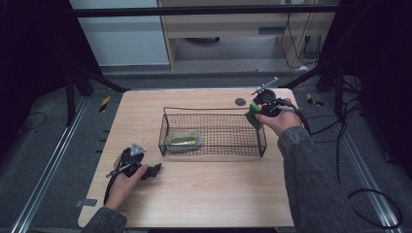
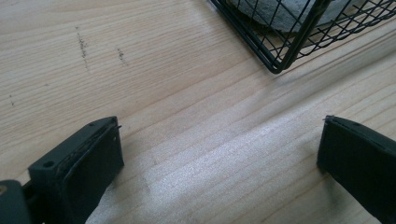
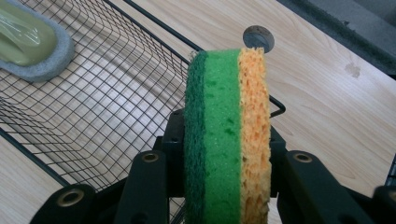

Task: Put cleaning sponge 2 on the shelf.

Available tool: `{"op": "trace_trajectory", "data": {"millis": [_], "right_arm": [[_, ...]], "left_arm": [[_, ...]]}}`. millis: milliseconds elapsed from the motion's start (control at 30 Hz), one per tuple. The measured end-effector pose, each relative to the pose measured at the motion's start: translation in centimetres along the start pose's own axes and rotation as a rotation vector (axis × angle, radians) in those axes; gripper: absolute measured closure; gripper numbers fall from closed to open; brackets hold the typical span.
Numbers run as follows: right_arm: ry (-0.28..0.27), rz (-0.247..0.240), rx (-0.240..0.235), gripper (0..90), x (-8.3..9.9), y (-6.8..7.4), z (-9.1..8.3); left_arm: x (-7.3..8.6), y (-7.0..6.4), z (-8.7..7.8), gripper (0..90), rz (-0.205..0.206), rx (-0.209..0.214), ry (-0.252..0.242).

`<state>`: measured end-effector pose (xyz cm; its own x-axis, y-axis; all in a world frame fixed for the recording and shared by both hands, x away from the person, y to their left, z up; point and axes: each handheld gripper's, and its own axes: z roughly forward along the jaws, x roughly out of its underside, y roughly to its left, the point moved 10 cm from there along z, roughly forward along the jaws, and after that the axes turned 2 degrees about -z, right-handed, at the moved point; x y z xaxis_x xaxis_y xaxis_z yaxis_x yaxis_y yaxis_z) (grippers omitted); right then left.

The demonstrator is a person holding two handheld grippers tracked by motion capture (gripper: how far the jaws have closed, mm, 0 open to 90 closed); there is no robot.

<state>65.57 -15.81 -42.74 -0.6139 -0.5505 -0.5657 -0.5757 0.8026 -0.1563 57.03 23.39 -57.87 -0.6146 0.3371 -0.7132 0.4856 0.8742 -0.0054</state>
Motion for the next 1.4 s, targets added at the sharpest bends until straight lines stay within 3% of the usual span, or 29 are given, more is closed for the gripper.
{"op": "trace_trajectory", "data": {"millis": [567, 1400], "right_arm": [[0.032, 0.009, -0.014, 64.8, 0.6, 0.6, 2.2], [0.070, 0.027, -0.009, 64.9, 1.8, -0.1, 4.5]], "left_arm": [[0.0, 0.0, 0.0, 0.0, 0.001, 0.002, -0.001], [0.0, 0.0, 0.0, 0.0, 0.002, 0.003, -0.001]]}}
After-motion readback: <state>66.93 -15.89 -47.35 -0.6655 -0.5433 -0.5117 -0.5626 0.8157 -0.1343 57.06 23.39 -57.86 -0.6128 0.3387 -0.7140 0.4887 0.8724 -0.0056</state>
